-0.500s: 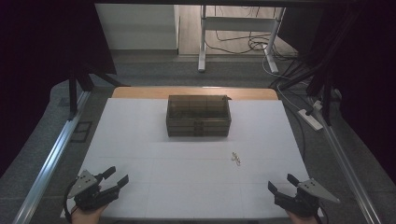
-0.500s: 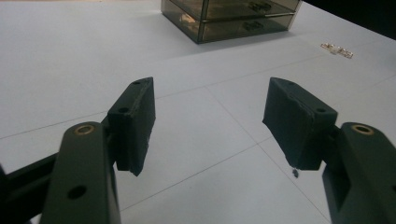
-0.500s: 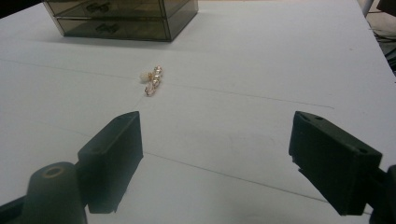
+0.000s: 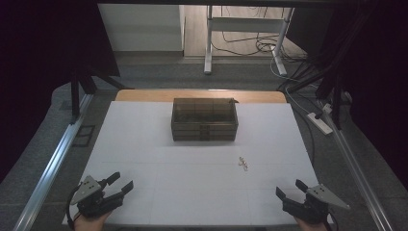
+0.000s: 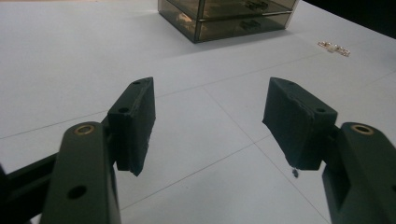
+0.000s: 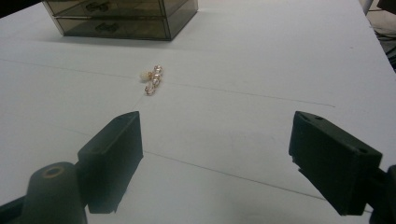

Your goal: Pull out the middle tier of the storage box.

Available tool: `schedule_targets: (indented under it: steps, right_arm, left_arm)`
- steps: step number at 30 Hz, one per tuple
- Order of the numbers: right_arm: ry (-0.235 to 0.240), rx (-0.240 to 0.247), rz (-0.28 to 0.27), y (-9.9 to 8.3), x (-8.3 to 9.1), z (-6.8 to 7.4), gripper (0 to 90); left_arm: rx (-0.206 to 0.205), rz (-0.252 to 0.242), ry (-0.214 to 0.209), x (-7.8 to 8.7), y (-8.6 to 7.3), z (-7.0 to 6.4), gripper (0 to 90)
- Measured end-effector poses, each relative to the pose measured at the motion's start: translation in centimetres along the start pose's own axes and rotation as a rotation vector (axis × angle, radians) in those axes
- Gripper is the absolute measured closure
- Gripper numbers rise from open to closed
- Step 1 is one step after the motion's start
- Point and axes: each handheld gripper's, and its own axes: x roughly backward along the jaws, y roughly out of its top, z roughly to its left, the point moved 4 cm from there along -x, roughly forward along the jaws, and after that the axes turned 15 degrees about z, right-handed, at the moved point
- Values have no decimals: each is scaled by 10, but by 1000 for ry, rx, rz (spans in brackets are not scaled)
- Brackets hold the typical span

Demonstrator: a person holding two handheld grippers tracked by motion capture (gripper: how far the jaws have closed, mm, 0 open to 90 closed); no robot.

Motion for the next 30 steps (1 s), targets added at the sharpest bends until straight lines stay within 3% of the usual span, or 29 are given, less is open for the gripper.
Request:
schedule_targets:
  steps: [23, 30]
  right_arm:
    - [12, -25, -21, 2, 2, 1, 155]
    - [46, -27, -48, 5, 3, 4, 155]
  left_arm:
    - [-9, 1, 1, -1, 1, -2, 352]
    - [-13, 5, -3, -1, 1, -3, 352]
